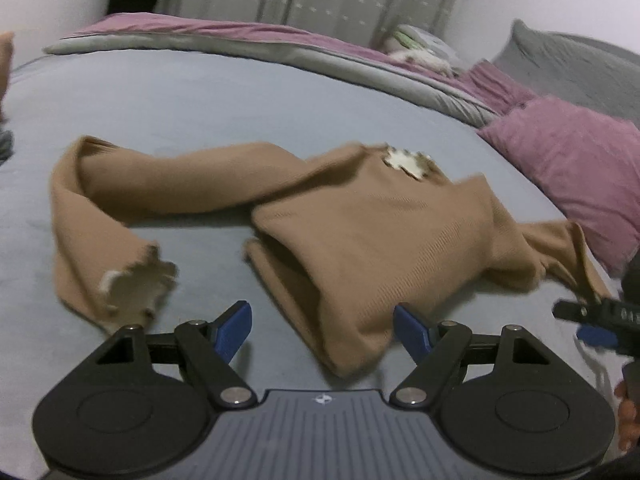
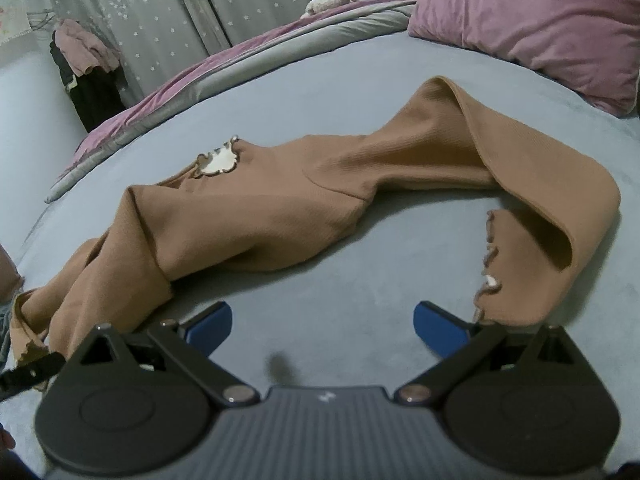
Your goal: Fold clothes
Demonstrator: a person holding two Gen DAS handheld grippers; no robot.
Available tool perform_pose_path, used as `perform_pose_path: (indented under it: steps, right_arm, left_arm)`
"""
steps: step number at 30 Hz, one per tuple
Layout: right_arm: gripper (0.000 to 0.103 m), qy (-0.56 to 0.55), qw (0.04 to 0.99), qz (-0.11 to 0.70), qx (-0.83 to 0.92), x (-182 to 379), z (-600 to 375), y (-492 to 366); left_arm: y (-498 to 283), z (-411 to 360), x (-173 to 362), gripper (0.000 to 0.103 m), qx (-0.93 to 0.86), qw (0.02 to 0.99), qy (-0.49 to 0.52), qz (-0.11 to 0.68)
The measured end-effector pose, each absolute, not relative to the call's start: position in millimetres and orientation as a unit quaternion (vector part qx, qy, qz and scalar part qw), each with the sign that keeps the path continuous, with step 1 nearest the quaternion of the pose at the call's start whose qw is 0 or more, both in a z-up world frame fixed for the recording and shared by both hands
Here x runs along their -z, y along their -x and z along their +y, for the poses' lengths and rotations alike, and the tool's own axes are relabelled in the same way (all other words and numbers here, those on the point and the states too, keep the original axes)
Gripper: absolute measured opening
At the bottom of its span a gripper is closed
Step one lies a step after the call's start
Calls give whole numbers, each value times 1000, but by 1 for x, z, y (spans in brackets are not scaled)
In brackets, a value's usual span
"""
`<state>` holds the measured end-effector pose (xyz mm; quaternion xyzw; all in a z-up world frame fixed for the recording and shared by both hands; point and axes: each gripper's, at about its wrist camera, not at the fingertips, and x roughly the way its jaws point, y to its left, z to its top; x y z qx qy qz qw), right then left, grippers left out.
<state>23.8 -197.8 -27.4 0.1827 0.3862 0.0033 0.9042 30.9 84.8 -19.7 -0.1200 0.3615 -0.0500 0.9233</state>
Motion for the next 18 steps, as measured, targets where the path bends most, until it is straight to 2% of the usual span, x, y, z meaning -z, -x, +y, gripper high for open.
perform_pose_path:
  steps: [5, 9, 16, 18]
  right_arm:
    - [101, -199, 904, 378, -16, 32, -203, -30]
    - [101, -207, 906, 368, -20, 36, -204, -39]
    - [101, -195, 917, 344, -46, 46, -194, -56]
    - [101, -190, 922, 333, -51, 47, -190, -58]
  left_arm:
    - [-32, 73, 30, 75, 72, 919, 129, 365]
    - [-35, 66, 33, 65, 79, 926, 113, 352]
    - [-40, 73, 32, 39, 77, 928, 120, 343]
    - [-40, 75, 32, 27, 82, 926, 132, 343]
